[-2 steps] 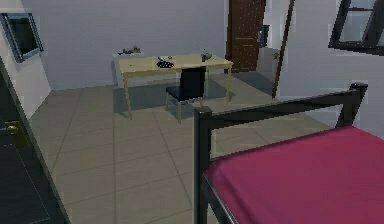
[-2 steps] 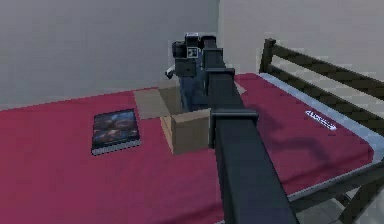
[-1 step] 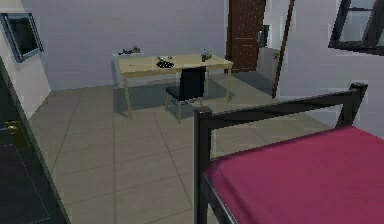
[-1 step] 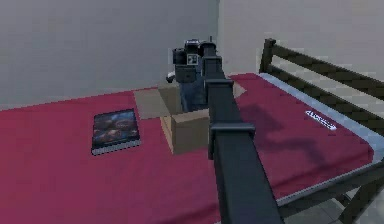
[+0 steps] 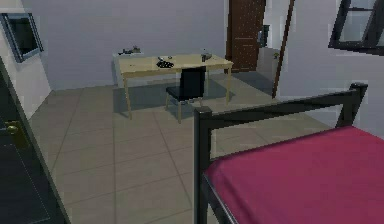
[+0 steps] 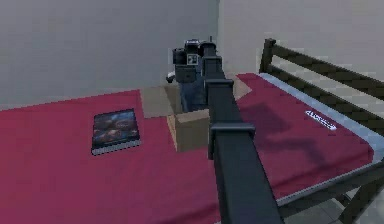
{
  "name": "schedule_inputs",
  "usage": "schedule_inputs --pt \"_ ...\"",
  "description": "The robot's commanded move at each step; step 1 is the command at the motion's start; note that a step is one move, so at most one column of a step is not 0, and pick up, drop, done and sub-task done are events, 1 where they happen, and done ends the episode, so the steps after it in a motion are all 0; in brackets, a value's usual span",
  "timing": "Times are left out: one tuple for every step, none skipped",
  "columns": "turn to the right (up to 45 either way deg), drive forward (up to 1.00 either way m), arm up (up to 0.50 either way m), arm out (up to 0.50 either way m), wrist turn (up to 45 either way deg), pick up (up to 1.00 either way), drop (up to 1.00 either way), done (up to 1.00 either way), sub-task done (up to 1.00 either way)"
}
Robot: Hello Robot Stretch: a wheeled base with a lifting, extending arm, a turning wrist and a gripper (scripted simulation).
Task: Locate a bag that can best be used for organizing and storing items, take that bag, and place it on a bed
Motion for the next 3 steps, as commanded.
schedule_inputs --pt "0.0 0.0 0.0 0.0 0.0 0.0 1.0 0.0 0.0" --pt "0.0 0.0 0.02 0.0 0.0 0.0 0.0 0.0 0.0" --pt "0.0 0.0 0.0 -0.08 0.0 0.0 0.0 0.0 0.0"
